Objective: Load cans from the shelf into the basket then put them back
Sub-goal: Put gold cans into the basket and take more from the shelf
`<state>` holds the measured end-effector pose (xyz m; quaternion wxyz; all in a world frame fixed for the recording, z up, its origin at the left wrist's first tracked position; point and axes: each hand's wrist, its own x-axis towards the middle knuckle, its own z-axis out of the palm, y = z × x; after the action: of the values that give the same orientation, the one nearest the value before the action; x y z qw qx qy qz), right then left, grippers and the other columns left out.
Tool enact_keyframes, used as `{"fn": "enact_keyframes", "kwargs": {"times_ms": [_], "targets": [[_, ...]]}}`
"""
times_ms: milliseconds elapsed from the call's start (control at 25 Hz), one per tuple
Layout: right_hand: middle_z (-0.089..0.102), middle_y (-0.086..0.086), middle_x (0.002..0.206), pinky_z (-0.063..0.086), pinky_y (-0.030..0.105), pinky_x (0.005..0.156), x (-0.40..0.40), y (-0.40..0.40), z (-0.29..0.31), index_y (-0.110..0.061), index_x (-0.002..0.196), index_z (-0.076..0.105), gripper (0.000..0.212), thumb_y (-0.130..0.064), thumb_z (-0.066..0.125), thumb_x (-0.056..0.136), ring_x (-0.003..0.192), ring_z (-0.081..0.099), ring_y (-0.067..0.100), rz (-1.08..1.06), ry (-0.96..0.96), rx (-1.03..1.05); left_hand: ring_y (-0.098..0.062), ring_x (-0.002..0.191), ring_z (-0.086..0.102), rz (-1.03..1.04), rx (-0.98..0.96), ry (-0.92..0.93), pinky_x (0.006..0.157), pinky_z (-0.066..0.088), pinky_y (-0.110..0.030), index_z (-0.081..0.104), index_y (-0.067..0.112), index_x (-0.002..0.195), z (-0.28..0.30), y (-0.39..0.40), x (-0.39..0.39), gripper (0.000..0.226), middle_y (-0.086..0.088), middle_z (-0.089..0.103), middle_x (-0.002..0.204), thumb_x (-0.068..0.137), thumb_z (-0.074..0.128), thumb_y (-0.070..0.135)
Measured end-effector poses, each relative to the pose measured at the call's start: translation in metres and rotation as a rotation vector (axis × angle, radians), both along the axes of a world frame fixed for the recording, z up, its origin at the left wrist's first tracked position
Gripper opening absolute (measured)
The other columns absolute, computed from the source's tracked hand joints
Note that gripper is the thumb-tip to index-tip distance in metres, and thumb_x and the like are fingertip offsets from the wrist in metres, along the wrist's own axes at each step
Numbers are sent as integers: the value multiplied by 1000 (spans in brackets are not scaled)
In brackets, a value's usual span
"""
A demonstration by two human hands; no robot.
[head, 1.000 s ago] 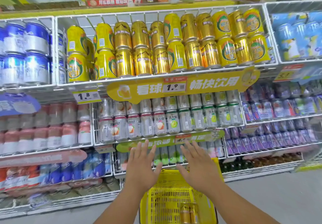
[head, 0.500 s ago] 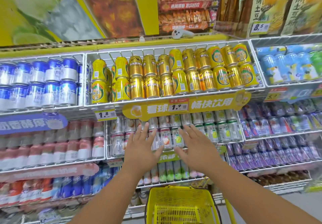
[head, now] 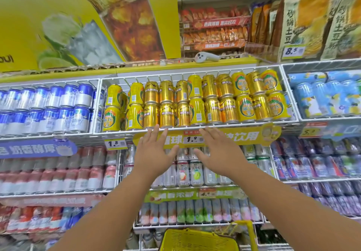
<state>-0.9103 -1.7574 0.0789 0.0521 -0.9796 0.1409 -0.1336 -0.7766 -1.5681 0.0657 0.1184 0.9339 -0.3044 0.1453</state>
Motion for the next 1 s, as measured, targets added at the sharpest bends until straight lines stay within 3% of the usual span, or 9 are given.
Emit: {"fn": "enact_keyframes", "kwargs": {"times_ms": [280,600,800,1000], "targets": [[16,-1,167,22,43,121,39,0,31,-26,160,14,81,-69,35,95,153,11,20,88,-56,60,-24,153,13,99,-125,50,123,20,-45,24,28,158,27,-2,21,80,-2,13,167,92,39,71],[27,0,163,36,45,114,132,11,60,-24,159,19,81,-67,42,94,149,22,21,61,-113,110,-25,150,20,97,-172,6,114,32,-48,27,30,157,61,-11,109,79,-2,22,165,91,42,70],[23,2,165,29,44,117,196,10,73,-24,160,19,86,-68,48,92,151,21,24,-42,-115,254,-28,150,21,92,-232,112,113,34,-49,21,24,158,77,-29,169,86,-3,26,164,90,47,69],[29,5,163,34,40,113,239,7,92,-16,157,28,86,-62,56,91,147,32,27,-153,-177,495,-33,144,33,148,-336,108,110,38,-47,23,11,157,86,-48,196,92,-11,38,156,89,56,63]]}}
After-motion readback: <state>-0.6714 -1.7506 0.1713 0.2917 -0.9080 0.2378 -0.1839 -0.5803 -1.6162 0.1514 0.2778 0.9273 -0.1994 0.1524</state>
